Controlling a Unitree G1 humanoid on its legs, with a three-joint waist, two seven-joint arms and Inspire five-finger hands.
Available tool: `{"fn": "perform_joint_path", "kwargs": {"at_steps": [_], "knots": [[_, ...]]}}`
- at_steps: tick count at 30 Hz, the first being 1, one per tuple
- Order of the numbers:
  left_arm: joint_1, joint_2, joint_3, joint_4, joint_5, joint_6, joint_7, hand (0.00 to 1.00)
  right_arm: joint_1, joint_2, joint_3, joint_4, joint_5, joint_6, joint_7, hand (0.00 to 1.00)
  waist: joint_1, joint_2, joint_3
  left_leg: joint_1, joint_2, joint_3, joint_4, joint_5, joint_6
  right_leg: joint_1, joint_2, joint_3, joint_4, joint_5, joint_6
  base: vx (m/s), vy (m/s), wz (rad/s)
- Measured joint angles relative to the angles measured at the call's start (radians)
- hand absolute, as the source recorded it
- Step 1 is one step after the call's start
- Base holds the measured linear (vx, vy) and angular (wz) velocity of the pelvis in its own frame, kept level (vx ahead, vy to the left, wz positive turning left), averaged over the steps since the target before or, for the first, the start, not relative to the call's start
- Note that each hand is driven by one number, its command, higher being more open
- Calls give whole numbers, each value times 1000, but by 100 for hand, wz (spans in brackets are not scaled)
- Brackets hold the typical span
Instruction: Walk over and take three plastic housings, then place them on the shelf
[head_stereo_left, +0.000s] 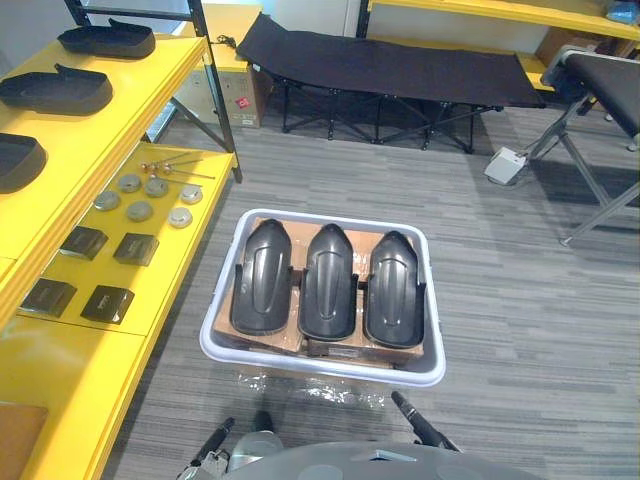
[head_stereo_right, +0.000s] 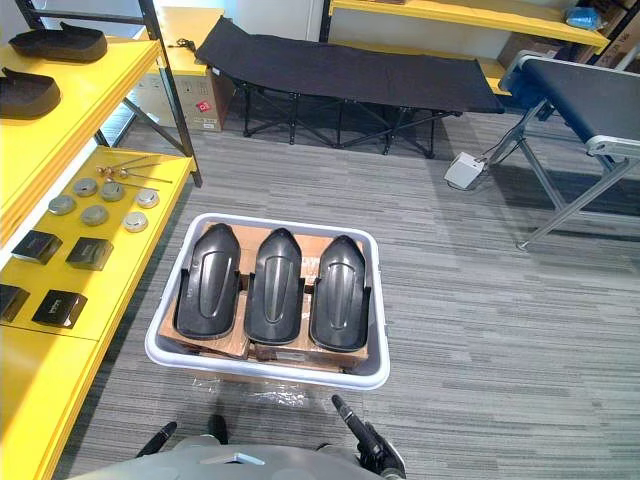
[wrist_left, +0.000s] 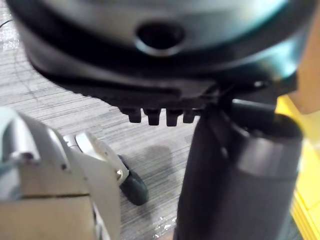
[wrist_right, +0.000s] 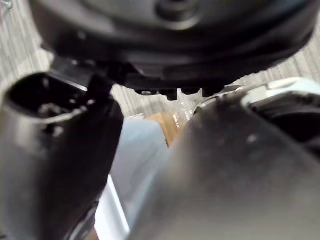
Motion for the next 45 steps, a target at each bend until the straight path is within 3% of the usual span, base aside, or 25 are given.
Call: {"fn": "perform_joint_path", "kwargs": {"at_steps": [4, 9, 15, 19, 21, 27, 32, 40, 45], "knots": [[-1, 5, -13, 9, 0, 0, 0, 100, 2, 5, -84, 45, 44, -2, -64, 100, -2, 2, 1, 4, 1, 0, 0, -6, -5, 5, 2, 1, -2, -3, -5, 4, -3, 0], [3, 9, 12, 15, 0, 2, -1, 100, 12, 4, -205, 50, 43, -33, -69, 100, -5, -7, 4, 20, 1, 23, 0, -22, -4, 8, 1, 26, -1, -6, -11, -9, 10, -13], [6, 28, 25, 14, 43, 5, -21, 100, 10, -21, -234, 44, 35, -112, 87, 100, -20, -28, 15, 20, -1, 19, 0, -28, -3, 9, 0, 26, -2, -11, -20, 14, 2, -1], [4, 53, 22, 12, 103, 7, -27, 100, 9, -76, -100, -52, 51, -109, 264, 100, -25, -36, 12, 19, -2, 9, 0, -31, -5, 10, 0, 26, -2, -13, -22, 50, -3, 6], [4, 66, 9, 11, 118, 7, -29, 100, 15, -112, -7, -141, 90, -94, 346, 100, -27, -32, 14, 17, -1, 4, 0, -32, -5, 10, 1, 26, -1, -13, -22, 51, -6, 9], [22, 103, -115, 6, 121, 4, -43, 100, 80, -237, 197, -303, 233, 75, 484, 100, -53, -35, 14, 10, 4, -10, 0, -34, -8, 6, 5, 26, 8, -9, -17, 41, -9, 7], [22, 104, -187, 5, 121, -1, -62, 100, 117, -254, 320, -375, 329, 137, 602, 100, -64, -38, 10, 0, 11, -6, 1, -31, -4, -24, 7, 39, 40, -3, -16, 7, -1, -3], [56, 131, -231, 5, 118, -7, -62, 100, 123, -277, 350, -413, 366, 177, 682, 100, -79, -43, -7, -19, 4, -7, 1, -18, 12, -52, -2, 53, 54, 26, -5, -29, 21, 0], [75, 137, -231, 5, 118, -25, -65, 100, 130, -280, 347, -444, 429, 173, 695, 100, -80, -40, -11, -41, 2, -13, 0, -9, 9, -68, -4, 52, 51, 27, -4, -63, 6, 3]]}}
